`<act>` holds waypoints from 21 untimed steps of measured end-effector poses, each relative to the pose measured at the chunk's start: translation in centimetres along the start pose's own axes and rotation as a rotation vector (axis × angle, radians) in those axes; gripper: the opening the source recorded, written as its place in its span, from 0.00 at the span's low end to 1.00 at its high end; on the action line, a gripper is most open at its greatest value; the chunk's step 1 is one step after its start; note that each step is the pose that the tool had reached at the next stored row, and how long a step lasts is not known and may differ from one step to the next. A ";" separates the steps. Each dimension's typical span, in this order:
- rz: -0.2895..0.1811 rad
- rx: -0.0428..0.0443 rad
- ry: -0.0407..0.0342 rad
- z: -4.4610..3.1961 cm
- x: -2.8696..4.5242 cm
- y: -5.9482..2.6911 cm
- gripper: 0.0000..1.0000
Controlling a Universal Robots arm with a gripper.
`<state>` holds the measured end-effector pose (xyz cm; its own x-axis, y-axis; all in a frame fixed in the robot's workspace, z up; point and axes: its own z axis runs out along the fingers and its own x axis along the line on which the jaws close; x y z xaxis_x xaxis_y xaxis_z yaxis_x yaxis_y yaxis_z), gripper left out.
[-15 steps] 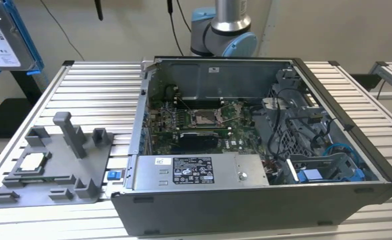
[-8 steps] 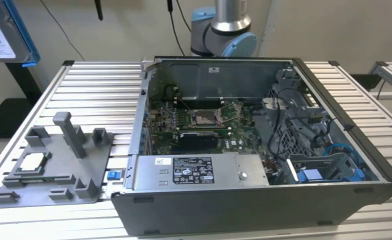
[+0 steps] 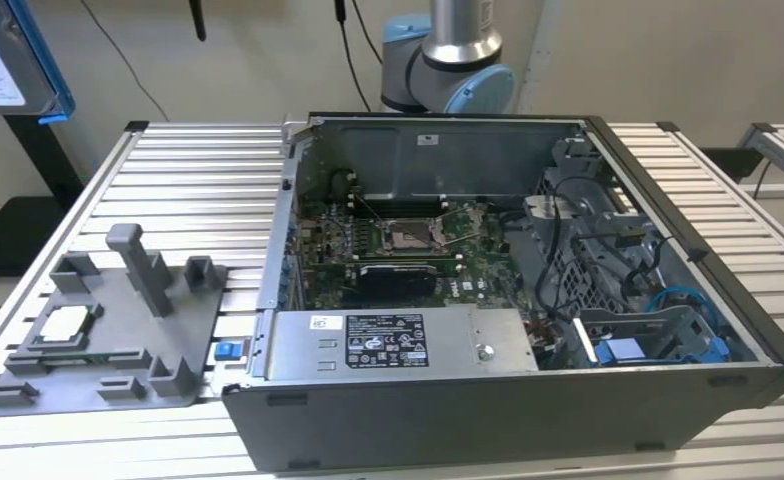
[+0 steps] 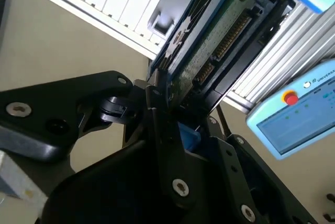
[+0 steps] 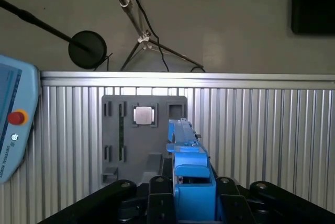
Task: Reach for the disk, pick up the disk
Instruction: 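Pick up the disk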
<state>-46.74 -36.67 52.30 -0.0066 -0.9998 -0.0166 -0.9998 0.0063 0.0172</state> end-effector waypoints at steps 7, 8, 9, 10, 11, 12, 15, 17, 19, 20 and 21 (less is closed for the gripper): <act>0.000 0.0001 0.0000 0.00 0.00 -0.10 0.00; 0.000 0.0001 0.0000 0.00 0.00 -0.21 0.00; 0.000 0.0001 0.0000 -0.01 0.00 -0.34 0.00; 0.000 0.0000 0.0001 -0.01 0.00 -0.51 0.00; 0.000 -0.0001 0.0001 -0.01 0.00 -0.69 0.00; 0.000 -0.0002 0.0001 -0.02 -0.01 -0.89 0.00; 0.000 -0.0005 0.0000 -0.03 -0.01 -2.00 0.00; 0.000 -0.0004 -0.0001 -0.03 -0.02 -2.06 0.00; 0.000 -0.0006 0.0000 -0.04 -0.01 -2.14 0.00; 0.000 -0.0005 0.0000 -0.03 -0.01 -2.15 0.00; 0.000 -0.0006 0.0001 -0.04 -0.01 -2.16 0.00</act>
<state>-44.58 -36.67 52.30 -0.0067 -0.9998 -0.0165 -0.9998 0.0064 0.0178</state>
